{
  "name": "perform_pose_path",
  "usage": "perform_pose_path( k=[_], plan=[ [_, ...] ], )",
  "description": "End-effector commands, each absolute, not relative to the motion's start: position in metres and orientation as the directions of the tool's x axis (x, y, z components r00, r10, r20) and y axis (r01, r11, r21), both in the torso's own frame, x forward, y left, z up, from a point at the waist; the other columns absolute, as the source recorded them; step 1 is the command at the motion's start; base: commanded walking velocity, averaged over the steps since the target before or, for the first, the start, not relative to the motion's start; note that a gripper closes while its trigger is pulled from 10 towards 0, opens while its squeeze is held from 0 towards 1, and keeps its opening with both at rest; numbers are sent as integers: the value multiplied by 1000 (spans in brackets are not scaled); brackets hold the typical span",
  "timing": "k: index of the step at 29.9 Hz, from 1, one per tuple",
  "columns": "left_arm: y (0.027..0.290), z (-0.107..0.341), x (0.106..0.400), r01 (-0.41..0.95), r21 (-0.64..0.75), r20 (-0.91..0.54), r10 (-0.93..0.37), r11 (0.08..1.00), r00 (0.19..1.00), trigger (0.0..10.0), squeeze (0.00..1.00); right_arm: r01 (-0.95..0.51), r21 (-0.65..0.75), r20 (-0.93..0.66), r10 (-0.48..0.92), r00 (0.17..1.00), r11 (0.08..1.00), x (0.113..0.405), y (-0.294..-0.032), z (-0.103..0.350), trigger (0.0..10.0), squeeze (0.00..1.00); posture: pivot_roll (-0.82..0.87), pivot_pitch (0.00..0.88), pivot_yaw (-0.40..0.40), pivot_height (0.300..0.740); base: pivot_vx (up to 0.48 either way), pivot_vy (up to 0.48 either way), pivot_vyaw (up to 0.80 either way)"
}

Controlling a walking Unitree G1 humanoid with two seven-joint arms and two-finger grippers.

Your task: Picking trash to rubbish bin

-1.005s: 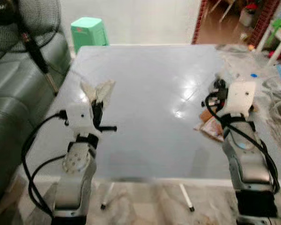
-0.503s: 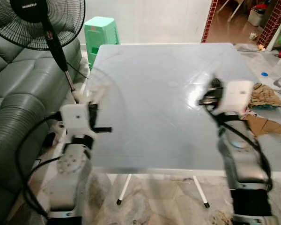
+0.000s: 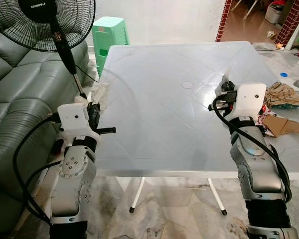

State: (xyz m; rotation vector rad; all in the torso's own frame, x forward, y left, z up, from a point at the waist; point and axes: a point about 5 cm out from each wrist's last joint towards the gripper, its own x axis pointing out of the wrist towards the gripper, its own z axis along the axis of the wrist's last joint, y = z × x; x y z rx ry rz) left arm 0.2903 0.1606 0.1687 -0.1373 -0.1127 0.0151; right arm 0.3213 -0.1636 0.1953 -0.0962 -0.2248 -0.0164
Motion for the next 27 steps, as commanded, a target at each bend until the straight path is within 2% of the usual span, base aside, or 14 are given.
perform_pose_path(
  k=[1,11,27],
  plan=[
    [161,168,293,-9,-146,96,24,989,995,10000,0,29,-86,225,-9,974,996,322,-164,198,10000,0,-43,74,5,740,0,0,0],
    [160,167,293,-5,-149,92,19,989,996,10000,0,30,-86,224,-10,974,996,322,-164,198,10000,0,-43,75,6,740,0,0,0],
    [159,166,295,0,-182,67,12,983,998,10000,0,27,-75,204,-11,979,997,323,-165,197,10000,0,-47,69,8,740,0,0,-794]
  ],
)
